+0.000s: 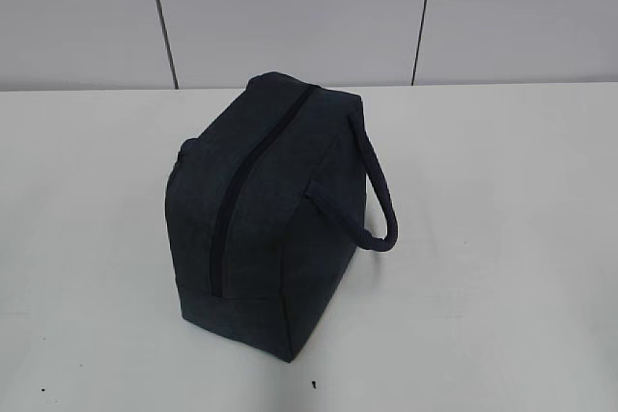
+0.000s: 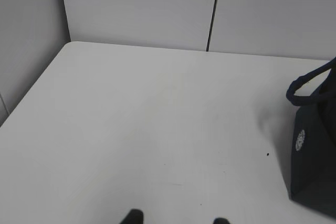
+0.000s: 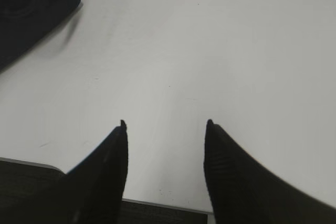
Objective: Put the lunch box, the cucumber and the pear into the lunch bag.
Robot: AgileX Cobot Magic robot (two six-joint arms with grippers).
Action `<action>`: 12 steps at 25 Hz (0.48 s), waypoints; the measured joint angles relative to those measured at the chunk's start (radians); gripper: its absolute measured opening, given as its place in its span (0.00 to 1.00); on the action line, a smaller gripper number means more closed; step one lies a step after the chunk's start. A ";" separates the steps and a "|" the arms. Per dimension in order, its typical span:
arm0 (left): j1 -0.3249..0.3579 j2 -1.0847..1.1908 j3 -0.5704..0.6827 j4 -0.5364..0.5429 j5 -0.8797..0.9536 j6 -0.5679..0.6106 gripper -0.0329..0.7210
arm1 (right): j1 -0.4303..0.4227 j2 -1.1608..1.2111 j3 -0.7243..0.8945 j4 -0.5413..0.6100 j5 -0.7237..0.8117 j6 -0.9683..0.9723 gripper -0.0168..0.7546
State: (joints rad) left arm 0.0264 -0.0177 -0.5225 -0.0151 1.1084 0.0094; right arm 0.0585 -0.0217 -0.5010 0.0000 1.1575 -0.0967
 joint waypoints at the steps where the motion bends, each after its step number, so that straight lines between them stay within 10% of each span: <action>1: 0.000 0.000 0.000 0.000 0.000 0.000 0.38 | 0.000 0.000 0.000 0.000 0.000 0.000 0.51; 12: 0.000 0.000 0.000 0.000 0.000 0.000 0.36 | 0.000 0.000 0.000 0.000 0.000 0.000 0.51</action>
State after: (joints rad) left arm 0.0264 -0.0177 -0.5225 -0.0151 1.1084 0.0094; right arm 0.0585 -0.0217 -0.5010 0.0000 1.1575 -0.0967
